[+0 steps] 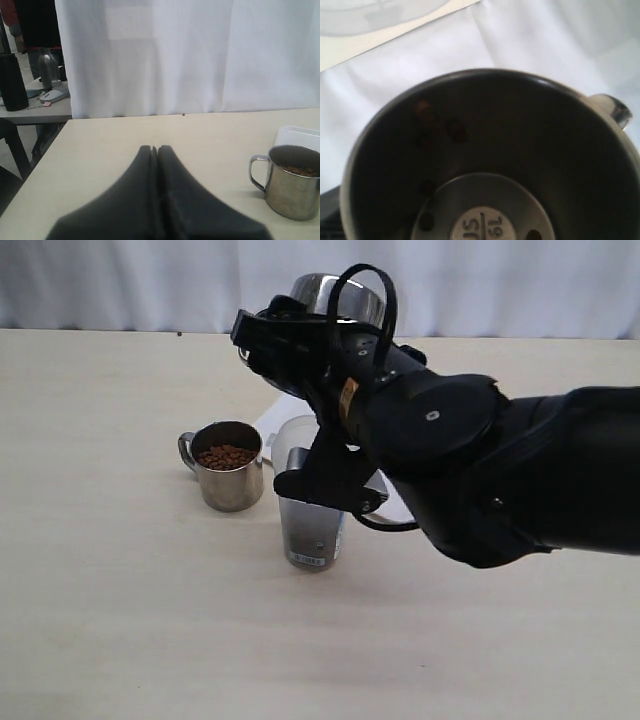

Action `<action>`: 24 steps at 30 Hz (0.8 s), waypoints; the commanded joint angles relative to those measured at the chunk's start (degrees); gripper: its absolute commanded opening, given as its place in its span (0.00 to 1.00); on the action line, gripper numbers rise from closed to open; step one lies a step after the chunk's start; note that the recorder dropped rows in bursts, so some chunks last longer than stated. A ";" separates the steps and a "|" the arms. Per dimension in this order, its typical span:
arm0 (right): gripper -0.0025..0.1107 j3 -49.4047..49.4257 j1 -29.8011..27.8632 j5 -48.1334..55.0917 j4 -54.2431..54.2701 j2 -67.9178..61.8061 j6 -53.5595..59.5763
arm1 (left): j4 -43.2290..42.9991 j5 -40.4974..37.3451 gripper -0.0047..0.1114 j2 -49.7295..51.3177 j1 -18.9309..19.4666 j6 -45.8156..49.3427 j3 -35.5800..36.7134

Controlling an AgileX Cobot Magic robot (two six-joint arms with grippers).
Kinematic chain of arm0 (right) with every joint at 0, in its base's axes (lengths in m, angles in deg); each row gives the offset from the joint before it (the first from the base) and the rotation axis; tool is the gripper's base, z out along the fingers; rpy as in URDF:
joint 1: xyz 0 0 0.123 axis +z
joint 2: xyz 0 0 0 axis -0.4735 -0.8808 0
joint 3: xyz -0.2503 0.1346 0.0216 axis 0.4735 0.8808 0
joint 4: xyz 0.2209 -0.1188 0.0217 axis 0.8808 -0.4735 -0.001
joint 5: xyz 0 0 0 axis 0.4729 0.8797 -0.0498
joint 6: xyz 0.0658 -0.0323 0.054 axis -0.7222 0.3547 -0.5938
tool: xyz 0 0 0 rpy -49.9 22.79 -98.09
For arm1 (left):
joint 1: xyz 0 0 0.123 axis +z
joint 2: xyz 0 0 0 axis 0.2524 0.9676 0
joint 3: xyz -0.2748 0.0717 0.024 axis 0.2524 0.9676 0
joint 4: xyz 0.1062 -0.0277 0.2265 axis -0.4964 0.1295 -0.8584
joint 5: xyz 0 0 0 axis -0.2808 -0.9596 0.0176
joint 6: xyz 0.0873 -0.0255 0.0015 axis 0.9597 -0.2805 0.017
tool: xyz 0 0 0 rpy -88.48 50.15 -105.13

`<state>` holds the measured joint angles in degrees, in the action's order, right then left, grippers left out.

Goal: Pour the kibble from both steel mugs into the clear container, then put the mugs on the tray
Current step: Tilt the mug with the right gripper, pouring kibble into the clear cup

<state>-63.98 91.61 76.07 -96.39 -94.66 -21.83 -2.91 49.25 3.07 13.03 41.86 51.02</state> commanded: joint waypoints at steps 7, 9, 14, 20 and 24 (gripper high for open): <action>0.06 -0.16 0.98 2.87 -0.70 -0.21 -0.12 | 0.13 0.77 0.04 -0.12 -0.45 -0.06 0.17; 0.06 -0.16 0.98 2.15 -0.70 -0.96 -1.14 | 0.13 0.77 0.04 -0.12 -0.45 -0.06 0.17; 0.06 -0.29 1.82 3.43 -0.70 -2.98 -1.13 | 0.13 0.77 0.04 -0.12 -0.45 -0.06 0.17; 0.06 -0.14 2.27 6.65 -0.70 -5.21 0.62 | 0.13 0.77 0.04 -0.12 -0.45 -0.06 0.17; 0.06 -0.25 4.25 14.00 -0.70 -5.21 0.66 | 0.13 0.77 0.04 -0.12 -0.45 -0.06 0.17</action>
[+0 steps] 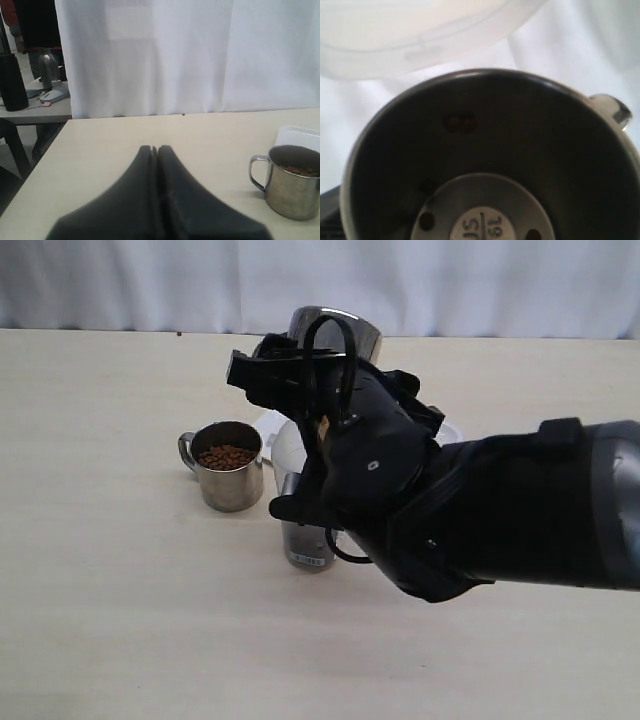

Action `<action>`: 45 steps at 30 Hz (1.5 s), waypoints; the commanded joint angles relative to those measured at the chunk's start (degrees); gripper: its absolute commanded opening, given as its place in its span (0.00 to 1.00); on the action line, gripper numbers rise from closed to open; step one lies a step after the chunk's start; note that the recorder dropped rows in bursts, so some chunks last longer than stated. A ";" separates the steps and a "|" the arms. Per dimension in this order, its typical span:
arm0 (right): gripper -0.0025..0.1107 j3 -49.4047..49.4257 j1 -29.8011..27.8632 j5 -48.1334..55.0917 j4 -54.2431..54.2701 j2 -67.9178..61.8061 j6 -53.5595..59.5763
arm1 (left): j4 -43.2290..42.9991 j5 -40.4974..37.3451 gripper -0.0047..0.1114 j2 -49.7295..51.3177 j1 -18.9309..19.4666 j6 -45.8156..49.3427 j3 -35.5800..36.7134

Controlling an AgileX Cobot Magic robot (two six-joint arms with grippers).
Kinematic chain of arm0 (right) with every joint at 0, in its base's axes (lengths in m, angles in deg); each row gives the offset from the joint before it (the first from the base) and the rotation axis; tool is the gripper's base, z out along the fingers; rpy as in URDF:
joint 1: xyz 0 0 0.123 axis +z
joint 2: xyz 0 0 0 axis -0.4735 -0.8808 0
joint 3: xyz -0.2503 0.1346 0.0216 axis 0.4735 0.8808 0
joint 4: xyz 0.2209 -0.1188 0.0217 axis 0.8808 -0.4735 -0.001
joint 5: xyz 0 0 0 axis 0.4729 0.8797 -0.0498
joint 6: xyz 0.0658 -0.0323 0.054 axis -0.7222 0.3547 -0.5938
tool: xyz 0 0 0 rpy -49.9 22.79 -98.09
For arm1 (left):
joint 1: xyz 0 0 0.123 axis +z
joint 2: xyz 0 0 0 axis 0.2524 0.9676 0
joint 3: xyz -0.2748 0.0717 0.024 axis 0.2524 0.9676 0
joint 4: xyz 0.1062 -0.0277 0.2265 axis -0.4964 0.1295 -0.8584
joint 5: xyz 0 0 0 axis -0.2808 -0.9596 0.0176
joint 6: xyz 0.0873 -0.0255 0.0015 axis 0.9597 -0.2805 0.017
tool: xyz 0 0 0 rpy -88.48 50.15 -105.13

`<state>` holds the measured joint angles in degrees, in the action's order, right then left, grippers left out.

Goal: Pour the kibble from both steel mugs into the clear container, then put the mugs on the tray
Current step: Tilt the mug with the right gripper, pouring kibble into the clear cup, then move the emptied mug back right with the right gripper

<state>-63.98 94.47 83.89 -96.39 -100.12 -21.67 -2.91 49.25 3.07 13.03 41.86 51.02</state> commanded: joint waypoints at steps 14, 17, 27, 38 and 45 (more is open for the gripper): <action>0.06 0.31 3.95 10.68 -0.70 -1.23 -5.64 | 0.13 0.77 0.04 -0.12 -0.45 -0.06 0.17; 0.06 0.31 3.95 11.53 -0.70 -1.49 -14.04 | 0.13 0.77 0.04 -0.12 -0.45 -0.06 0.17; 0.06 0.19 0.45 11.32 -0.70 2.80 -39.75 | 0.13 0.77 0.04 -0.12 -0.45 -0.06 0.17; 0.06 0.29 -17.77 -12.73 8.79 14.96 -98.33 | 0.13 0.77 0.04 -0.12 -0.45 -0.06 0.17; 0.06 6.40 -36.04 -52.58 12.48 17.64 -101.56 | 0.13 0.77 0.04 -0.12 -0.45 -0.06 0.17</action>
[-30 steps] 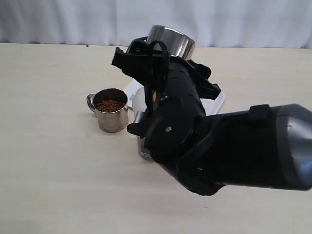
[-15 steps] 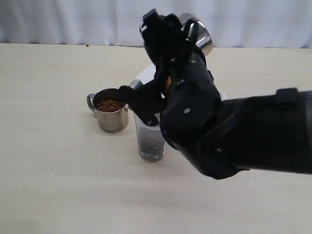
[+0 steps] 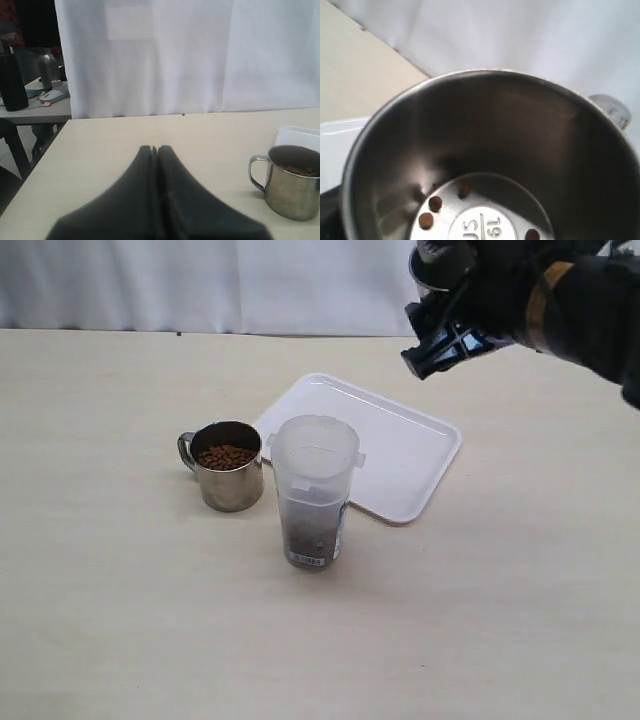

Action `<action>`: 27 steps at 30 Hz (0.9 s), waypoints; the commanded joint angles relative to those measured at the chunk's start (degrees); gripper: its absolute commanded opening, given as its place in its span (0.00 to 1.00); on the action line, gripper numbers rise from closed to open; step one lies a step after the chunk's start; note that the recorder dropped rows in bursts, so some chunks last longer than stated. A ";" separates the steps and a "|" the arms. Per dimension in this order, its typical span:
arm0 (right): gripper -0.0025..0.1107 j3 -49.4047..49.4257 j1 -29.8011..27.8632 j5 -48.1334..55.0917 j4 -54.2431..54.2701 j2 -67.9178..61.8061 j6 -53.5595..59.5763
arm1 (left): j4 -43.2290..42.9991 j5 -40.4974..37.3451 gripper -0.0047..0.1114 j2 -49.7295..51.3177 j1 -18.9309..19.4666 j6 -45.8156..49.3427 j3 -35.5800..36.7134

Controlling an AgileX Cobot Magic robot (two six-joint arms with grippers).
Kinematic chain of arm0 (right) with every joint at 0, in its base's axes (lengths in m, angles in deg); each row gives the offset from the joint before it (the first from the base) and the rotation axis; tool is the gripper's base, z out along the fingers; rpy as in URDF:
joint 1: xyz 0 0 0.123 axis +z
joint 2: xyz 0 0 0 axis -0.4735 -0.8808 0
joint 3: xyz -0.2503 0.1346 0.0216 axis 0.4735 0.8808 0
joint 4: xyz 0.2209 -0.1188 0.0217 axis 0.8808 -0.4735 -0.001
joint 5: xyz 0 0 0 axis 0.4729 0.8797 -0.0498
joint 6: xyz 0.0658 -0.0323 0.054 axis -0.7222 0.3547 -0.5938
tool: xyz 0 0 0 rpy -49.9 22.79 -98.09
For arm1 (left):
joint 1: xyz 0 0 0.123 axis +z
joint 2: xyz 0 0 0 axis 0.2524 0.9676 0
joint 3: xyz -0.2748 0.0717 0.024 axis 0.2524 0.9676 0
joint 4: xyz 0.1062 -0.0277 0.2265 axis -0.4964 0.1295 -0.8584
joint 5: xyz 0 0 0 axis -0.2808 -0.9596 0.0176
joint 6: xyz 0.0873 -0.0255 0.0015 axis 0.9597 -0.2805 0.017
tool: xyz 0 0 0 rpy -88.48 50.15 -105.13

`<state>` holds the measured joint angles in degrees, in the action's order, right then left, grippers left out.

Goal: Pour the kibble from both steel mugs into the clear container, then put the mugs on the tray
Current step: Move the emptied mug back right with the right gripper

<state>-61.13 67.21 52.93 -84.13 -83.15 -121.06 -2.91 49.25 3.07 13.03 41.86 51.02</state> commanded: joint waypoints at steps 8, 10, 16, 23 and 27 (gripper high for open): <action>0.06 11.72 -24.94 -36.98 1.66 -1.98 1.53 | 0.13 0.77 0.04 -0.12 -0.45 -0.06 0.17; 0.06 13.35 -28.01 -41.37 5.75 -3.52 6.79 | 0.13 0.77 0.04 -0.12 -0.45 -0.06 0.17; 0.06 17.81 -33.66 -53.06 18.61 -9.18 24.24 | 0.13 0.77 0.04 -0.12 -0.45 -0.06 0.17; 0.06 19.00 -35.80 -55.52 22.05 -18.26 31.73 | 0.13 0.77 0.04 -0.12 -0.45 -0.06 0.17; 0.06 19.00 -36.95 -61.48 22.05 -23.59 34.46 | 0.13 0.77 0.04 -0.12 -0.45 -0.06 0.17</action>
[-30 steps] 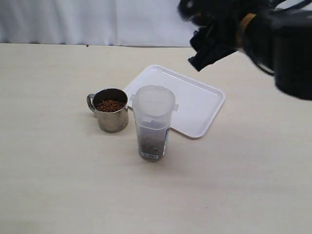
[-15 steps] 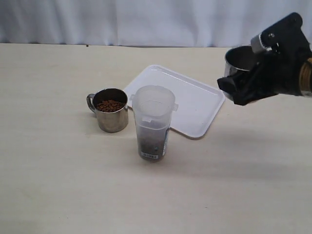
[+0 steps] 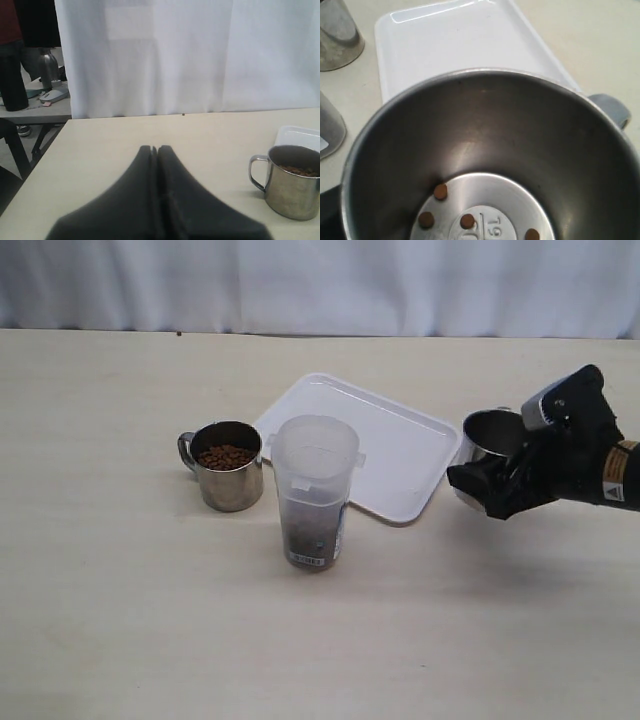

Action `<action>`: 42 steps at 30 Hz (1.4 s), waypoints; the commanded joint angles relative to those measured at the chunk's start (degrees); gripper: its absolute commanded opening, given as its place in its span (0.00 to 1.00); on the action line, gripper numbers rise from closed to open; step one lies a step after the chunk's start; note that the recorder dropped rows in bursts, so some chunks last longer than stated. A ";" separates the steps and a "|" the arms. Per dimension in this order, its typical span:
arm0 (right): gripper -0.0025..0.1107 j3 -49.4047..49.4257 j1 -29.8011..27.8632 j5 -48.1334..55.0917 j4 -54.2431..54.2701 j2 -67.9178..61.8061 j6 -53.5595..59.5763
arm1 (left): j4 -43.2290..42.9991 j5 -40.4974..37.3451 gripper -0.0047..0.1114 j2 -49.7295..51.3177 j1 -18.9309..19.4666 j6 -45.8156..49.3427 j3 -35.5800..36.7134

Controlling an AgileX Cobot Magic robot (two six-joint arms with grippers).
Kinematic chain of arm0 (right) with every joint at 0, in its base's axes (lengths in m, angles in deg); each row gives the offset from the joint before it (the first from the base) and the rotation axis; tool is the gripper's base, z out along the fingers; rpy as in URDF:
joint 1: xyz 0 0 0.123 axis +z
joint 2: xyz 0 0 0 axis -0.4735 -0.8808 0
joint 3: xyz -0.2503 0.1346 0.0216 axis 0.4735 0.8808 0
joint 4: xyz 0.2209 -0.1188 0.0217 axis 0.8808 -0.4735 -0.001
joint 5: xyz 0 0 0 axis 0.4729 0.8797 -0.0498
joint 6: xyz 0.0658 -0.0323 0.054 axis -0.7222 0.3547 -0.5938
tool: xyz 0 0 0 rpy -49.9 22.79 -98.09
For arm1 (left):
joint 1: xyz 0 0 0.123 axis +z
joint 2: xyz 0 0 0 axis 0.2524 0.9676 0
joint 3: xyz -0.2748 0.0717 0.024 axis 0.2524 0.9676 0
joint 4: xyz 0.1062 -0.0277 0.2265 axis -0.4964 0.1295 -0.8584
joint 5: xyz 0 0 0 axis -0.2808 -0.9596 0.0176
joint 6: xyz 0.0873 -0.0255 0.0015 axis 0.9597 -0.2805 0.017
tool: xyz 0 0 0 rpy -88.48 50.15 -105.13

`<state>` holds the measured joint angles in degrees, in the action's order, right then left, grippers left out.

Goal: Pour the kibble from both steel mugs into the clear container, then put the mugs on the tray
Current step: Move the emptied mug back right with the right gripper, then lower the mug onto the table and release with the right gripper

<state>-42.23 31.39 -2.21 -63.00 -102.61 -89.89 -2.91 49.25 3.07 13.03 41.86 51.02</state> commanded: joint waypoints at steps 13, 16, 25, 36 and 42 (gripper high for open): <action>0.06 0.10 -1.13 -9.15 0.93 -8.03 8.67 | 0.13 0.77 0.04 -0.12 -0.45 -0.06 0.17; 0.06 0.10 -1.13 -9.15 0.93 -8.03 8.83 | 0.13 0.77 0.04 -0.12 -0.45 -0.06 0.17; 0.06 -1.02 -1.13 -9.39 3.75 -13.12 10.57 | 0.13 0.77 0.04 -0.12 -0.45 -0.06 0.17; 0.10 -2.82 -1.13 -9.47 3.75 -17.94 14.87 | 0.13 0.77 0.04 -0.12 -0.45 -0.06 0.17; 0.59 -2.60 -1.13 -6.27 2.62 -13.52 8.70 | 0.13 0.77 0.04 -0.12 -0.45 -0.06 0.17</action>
<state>-44.97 30.72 -10.12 -59.40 -118.02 -77.50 -2.91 49.25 3.07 13.03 41.86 51.02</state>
